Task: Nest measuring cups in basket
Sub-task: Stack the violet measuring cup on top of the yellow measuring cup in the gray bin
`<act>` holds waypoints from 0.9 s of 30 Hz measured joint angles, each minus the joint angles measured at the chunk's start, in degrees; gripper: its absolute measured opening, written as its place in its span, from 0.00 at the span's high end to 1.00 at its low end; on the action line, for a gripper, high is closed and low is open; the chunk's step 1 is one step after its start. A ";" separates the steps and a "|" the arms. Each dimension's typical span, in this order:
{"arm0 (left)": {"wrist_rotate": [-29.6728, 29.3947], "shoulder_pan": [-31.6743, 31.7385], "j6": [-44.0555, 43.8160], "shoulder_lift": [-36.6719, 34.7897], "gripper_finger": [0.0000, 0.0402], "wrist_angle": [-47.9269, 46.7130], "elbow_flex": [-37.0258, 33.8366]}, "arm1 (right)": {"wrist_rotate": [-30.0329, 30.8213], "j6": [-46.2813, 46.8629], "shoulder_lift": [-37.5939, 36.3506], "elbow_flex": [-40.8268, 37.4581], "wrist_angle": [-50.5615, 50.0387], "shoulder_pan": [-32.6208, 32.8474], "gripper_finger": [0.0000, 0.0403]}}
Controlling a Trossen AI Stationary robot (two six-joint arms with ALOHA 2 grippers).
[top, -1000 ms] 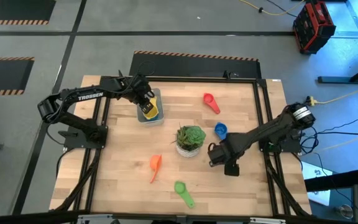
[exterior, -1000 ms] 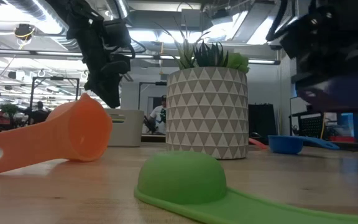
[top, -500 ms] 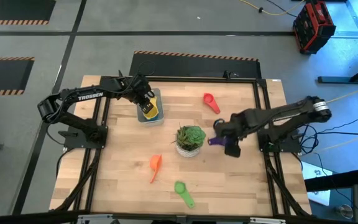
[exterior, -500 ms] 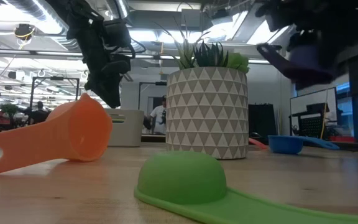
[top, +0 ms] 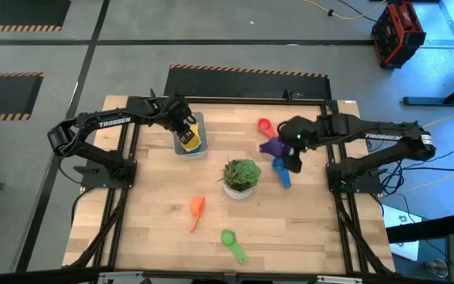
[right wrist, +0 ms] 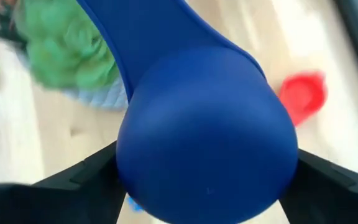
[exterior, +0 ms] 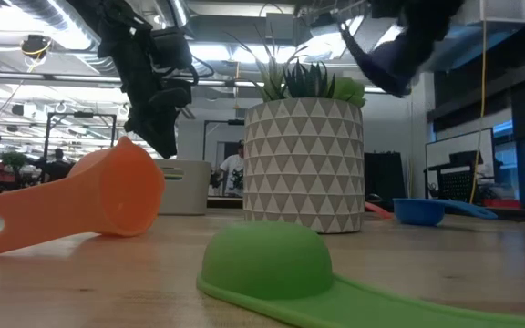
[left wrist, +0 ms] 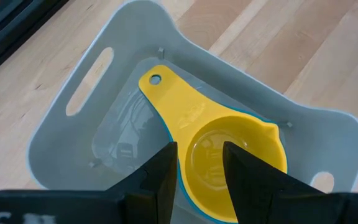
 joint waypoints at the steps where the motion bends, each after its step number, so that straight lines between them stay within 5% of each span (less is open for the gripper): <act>1: 0.06 0.00 0.02 -0.04 0.70 0.00 -0.02 | -0.05 -1.84 0.00 0.00 1.33 -0.95 0.17; 12: 0.04 0.02 0.19 -6.79 0.70 0.04 0.00 | -7.83 -15.25 0.32 -0.02 19.70 -10.30 0.17; 27: 1.59 -1.21 2.79 -19.73 0.70 4.30 0.00 | -36.43 -18.01 9.20 -3.28 45.58 -18.21 0.17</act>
